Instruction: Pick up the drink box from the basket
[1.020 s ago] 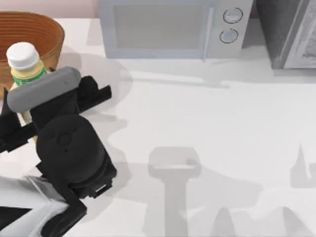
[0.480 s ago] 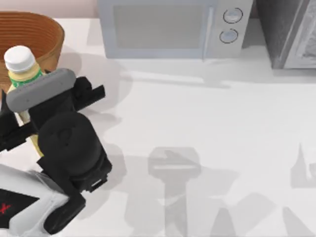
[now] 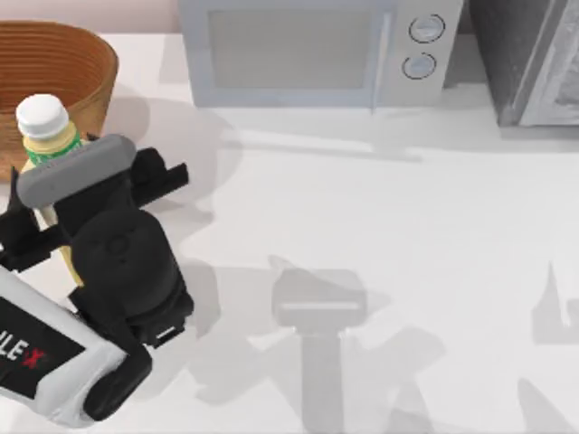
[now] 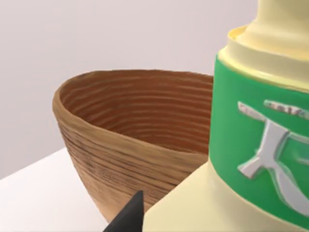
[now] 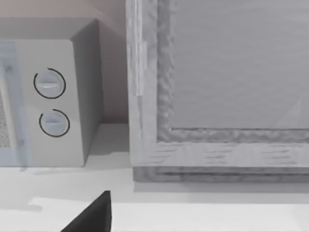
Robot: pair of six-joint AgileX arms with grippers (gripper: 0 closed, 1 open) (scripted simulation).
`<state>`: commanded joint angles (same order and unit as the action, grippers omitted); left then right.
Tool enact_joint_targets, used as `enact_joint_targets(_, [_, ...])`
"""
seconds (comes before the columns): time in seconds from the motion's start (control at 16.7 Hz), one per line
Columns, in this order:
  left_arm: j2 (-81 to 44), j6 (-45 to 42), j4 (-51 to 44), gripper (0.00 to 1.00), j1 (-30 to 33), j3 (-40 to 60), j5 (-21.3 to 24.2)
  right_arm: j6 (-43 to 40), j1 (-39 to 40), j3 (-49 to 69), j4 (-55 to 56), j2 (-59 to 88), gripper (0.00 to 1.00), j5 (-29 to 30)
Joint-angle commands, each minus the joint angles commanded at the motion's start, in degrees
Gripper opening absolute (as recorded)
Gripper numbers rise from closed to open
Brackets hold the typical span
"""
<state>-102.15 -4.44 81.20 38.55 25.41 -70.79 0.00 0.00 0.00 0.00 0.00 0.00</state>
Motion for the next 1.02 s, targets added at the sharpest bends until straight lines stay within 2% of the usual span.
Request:
enact_joint_targets(0.06, [0.0,0.0,0.0,0.0,0.0,0.0,0.0,0.0,0.0,0.0,0.0,0.0,1.0,0.0])
enact_joint_targets(0.84, [0.0,0.0,0.0,0.98,0.0,0.0,0.0,0.0,0.0,0.0,0.0,0.0,1.0,0.0])
enact_joint_targets(1.02, [0.0,0.0,0.0,1.0,0.0,0.0,0.0,0.0,0.0,0.0,0.0,0.0,1.0,0.0])
